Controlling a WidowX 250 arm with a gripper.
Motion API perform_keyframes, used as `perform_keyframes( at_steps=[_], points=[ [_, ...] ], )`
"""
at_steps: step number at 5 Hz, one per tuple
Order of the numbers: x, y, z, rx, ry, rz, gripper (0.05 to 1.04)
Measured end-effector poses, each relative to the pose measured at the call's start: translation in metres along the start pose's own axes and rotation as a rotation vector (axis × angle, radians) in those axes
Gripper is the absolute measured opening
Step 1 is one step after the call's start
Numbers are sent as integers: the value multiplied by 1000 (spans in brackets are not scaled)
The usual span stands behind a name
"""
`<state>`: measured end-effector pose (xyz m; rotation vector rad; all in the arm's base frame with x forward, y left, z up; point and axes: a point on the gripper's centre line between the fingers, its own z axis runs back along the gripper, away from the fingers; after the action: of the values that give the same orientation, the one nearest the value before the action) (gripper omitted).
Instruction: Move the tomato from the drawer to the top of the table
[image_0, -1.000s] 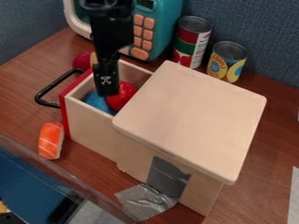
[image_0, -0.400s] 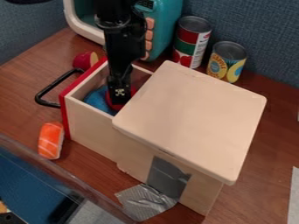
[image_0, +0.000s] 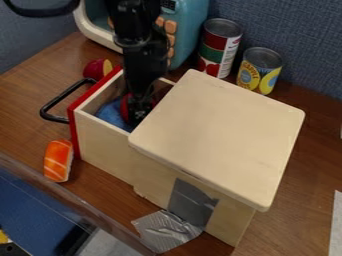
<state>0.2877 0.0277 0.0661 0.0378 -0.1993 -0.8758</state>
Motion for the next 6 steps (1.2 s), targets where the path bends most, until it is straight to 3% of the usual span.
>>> perform_keyframes(
  at_steps=[1,2,3,4,5,6],
  points=[
    [2,2,-2,4,-17,-1,877],
    [-1,-1,-1,-3,-22,-5,877],
    [-6,-4,20,4,-69,-4,877],
    [-22,0,44,22,-155,14,877],
    [-47,8,53,14,-257,35,877],
    [-63,28,47,12,-296,55,877]
  ],
)
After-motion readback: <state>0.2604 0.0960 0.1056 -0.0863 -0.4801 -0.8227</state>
